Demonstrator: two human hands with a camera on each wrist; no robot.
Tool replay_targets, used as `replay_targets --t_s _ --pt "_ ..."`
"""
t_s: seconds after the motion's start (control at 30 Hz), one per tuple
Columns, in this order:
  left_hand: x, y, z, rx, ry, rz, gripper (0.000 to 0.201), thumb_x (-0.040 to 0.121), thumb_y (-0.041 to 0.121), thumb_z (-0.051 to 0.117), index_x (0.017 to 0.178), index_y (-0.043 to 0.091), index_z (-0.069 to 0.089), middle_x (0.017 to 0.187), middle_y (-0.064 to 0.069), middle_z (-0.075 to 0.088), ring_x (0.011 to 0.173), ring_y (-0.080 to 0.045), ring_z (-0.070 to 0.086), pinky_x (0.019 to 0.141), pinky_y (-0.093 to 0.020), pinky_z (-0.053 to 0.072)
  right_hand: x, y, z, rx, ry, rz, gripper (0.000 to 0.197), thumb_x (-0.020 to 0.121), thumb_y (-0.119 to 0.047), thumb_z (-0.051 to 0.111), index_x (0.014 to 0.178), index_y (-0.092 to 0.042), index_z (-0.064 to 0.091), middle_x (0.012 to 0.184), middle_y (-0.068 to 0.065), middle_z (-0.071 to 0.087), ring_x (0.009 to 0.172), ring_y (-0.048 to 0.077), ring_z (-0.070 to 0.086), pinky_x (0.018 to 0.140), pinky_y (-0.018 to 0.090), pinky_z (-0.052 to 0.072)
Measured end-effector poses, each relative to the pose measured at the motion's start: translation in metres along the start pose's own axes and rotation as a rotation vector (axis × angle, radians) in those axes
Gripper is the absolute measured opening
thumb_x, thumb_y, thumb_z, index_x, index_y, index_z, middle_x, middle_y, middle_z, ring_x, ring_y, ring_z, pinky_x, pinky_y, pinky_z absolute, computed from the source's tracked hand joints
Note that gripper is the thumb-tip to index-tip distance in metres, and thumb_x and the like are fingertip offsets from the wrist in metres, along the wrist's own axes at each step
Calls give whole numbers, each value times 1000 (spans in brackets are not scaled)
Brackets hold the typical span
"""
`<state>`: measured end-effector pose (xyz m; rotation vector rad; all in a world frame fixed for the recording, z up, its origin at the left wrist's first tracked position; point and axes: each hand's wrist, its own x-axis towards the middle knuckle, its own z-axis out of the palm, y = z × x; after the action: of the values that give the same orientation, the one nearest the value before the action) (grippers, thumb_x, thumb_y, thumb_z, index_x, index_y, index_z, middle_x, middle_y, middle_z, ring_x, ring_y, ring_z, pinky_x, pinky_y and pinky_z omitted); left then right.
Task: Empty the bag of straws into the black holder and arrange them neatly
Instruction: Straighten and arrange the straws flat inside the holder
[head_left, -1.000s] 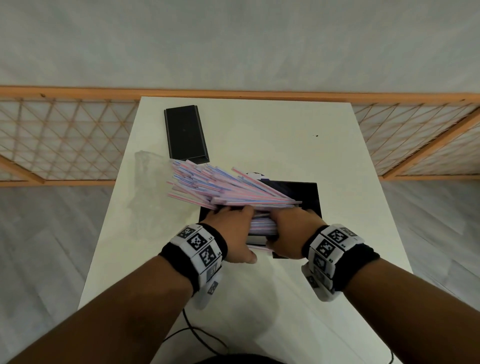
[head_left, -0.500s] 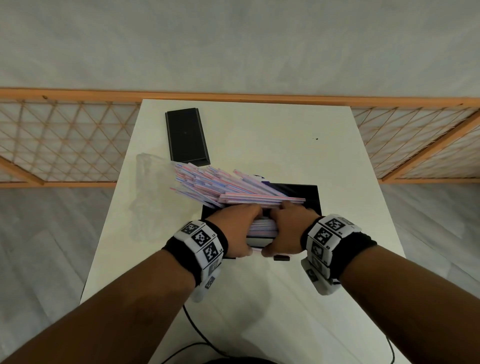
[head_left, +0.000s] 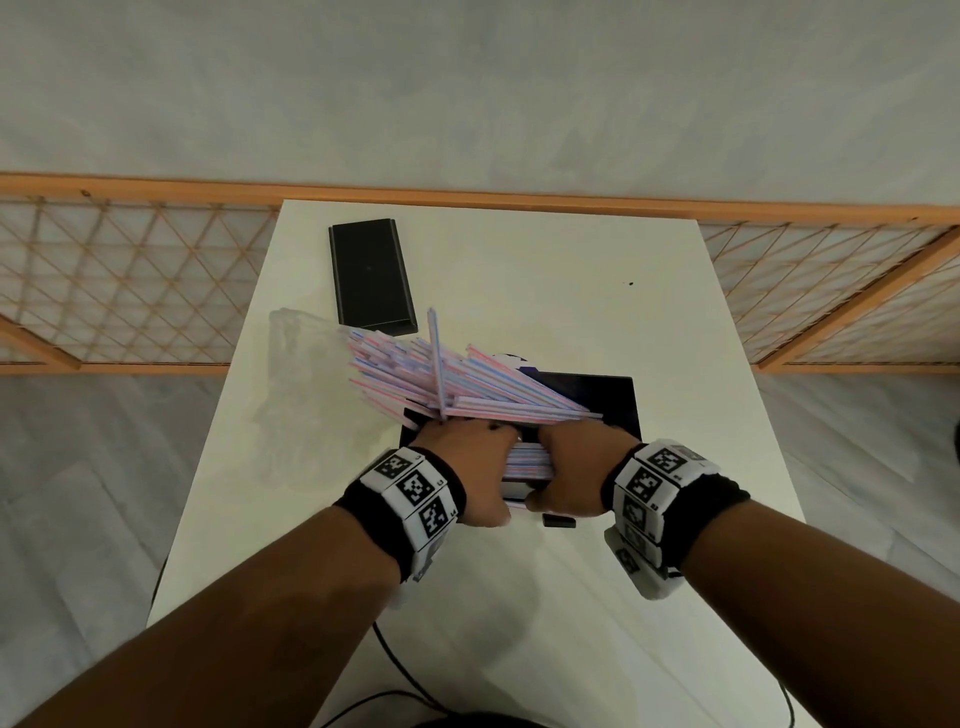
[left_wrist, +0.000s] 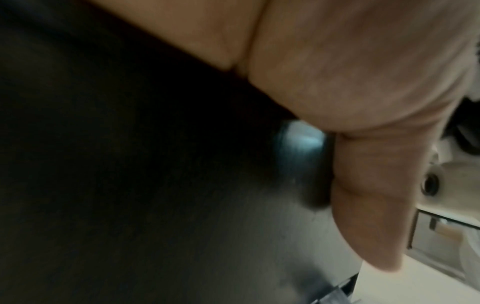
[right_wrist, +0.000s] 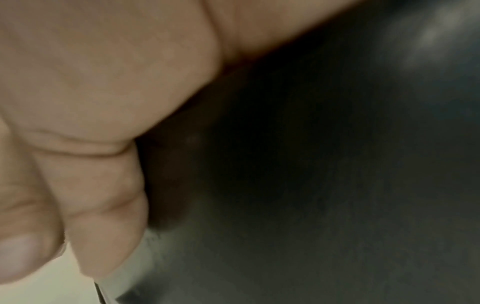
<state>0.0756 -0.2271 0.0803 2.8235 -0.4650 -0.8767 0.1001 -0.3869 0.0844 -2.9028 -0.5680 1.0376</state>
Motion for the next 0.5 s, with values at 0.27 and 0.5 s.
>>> replay_targets --t_s 0.27,0.5 --pt "-14 7 -4 -91 32 53 61 75 58 67 126 27 52 127 4 58 119 -22 57 98 -44 52 -11 7 -10 11 64 -10 51 62 -67 69 95 -30 62 89 -8 66 86 17 65 79 32 56" --pt "-32 16 -20 -127 134 82 59 83 55 65 132 24 51 132 3 57 122 -22 56 100 -45 50 -20 4 -17 46 104 -81 68 50 -81 60 96 -32 61 95 -10 63 92 15 63 86 35 53"
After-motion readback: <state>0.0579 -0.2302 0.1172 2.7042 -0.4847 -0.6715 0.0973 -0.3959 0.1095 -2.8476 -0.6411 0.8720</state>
